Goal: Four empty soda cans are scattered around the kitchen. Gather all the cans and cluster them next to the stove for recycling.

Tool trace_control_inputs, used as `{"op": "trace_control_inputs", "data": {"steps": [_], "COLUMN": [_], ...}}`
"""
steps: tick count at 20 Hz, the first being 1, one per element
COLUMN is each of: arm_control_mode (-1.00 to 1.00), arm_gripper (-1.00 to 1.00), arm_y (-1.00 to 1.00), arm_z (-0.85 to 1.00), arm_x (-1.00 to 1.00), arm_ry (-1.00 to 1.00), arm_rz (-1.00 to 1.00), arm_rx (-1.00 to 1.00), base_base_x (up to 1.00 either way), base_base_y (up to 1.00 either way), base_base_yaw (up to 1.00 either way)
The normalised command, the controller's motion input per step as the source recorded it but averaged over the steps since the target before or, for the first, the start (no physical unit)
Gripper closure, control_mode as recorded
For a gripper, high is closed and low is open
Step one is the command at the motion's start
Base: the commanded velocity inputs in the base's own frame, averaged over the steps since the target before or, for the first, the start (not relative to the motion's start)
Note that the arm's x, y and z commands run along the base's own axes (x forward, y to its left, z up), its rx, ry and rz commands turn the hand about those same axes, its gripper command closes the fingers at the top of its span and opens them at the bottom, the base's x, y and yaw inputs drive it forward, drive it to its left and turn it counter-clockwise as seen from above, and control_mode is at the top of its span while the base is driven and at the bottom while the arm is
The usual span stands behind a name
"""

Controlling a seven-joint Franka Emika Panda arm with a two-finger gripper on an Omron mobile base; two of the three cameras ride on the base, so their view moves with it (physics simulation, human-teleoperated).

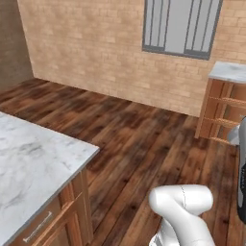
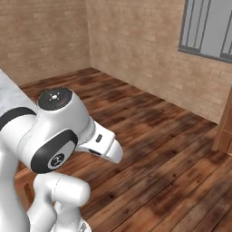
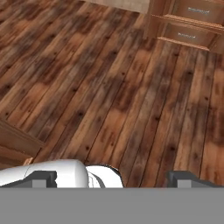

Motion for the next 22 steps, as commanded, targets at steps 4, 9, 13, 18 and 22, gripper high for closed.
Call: {"op": "trace_control_inputs", "data": {"steps": [4,9,13,18,22], "arm_control_mode": [1.0,1.0,1.0,1.0,1.0], "arm_gripper": [-1.0,-1.0,-1.0,-1.0,-1.0], "arm_y": [0.0,0.0,0.0,0.0,0.0], "arm_z": [0.0,0.0,0.0,0.0,0.0], "arm_x": [0.0,0.0,0.0,0.0,0.0], "arm_ry": [0.0,0.0,0.0,0.0,0.0], "arm_rz": [0.0,0.0,0.0,0.0,0.0], "arm_rx": [0.0,0.0,0.0,0.0,0.0], "base_base_x": [0.64,0.67,0.68,0.72,0.5], "base_base_y": [0.0,-0.02,-0.07,-0.13,-0.38], "base_base_yaw": [-0.27,-0.26,-0.26,-0.27,-0.3]}}
